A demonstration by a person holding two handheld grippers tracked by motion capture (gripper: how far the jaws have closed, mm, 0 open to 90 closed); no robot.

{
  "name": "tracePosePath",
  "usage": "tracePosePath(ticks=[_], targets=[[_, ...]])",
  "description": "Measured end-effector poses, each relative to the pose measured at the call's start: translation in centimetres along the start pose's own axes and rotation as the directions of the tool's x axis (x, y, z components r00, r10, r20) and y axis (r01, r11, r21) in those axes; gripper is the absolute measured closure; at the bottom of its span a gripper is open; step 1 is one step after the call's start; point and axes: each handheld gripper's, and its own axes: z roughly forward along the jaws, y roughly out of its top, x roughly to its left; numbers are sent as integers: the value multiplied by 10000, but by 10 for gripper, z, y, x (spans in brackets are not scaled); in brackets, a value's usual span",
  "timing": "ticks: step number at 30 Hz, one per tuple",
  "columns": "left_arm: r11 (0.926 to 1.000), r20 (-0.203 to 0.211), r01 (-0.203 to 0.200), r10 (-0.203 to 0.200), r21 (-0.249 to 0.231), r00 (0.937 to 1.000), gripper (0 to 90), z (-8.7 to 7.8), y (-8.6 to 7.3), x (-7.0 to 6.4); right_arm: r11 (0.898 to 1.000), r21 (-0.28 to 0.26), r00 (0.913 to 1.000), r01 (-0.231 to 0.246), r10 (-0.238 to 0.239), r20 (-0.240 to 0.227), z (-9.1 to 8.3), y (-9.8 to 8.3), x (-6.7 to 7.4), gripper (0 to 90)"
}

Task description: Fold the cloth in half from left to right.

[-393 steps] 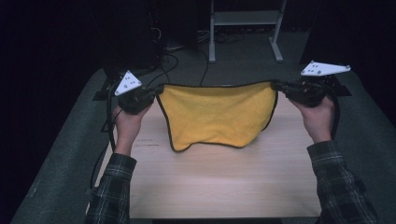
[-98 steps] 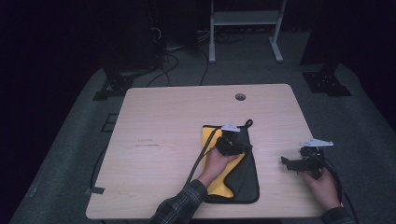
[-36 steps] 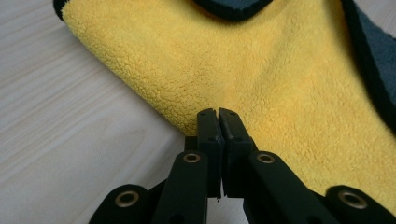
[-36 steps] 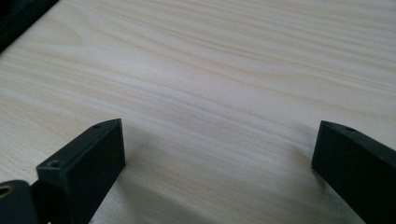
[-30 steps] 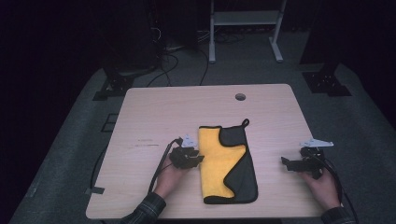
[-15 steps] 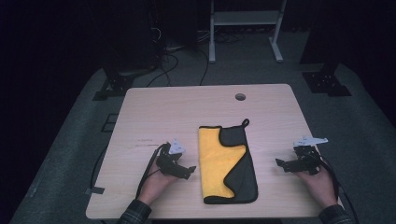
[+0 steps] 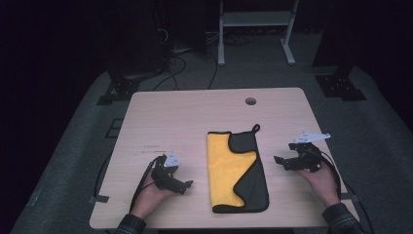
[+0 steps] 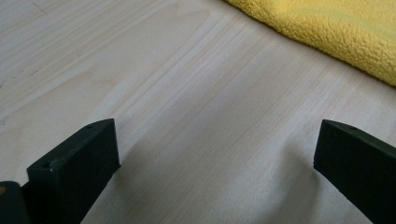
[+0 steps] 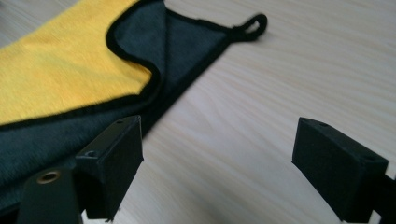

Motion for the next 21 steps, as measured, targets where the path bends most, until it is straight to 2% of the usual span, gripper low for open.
tracePosePath(ticks=[4, 7, 11, 13, 18, 21], targets=[[9999, 91, -118, 119, -84, 9999, 0, -1, -5, 1, 9993, -262, 9991, 265, -273, -324, 6, 12, 9, 226], [9990, 151, -140, 147, -420, 9998, 0, -1, -9, 2, 9975, -431, 9974, 567, -585, -425, 11, 21, 18, 286], [9991, 167, -158, 165, -402, 9997, 0, -2, -10, 3, 9935, -744, 9941, 858, -903, -597, 17, 29, 29, 385], [9991, 164, -150, 157, -407, 9997, 0, -2, -10, 3, 9935, -578, 9913, 985, -1031, -814, 21, 35, 33, 411], [9991, 147, -134, 140, -395, 9998, 0, -2, -10, 3, 9891, -774, 9829, 1249, -1340, -1265, 31, 46, 42, 488], [9990, 99, -64, 68, -438, 9999, 0, -2, -10, 4, 9885, -604, 9766, 1384, -1464, -1575, 41, 52, 49, 504]])
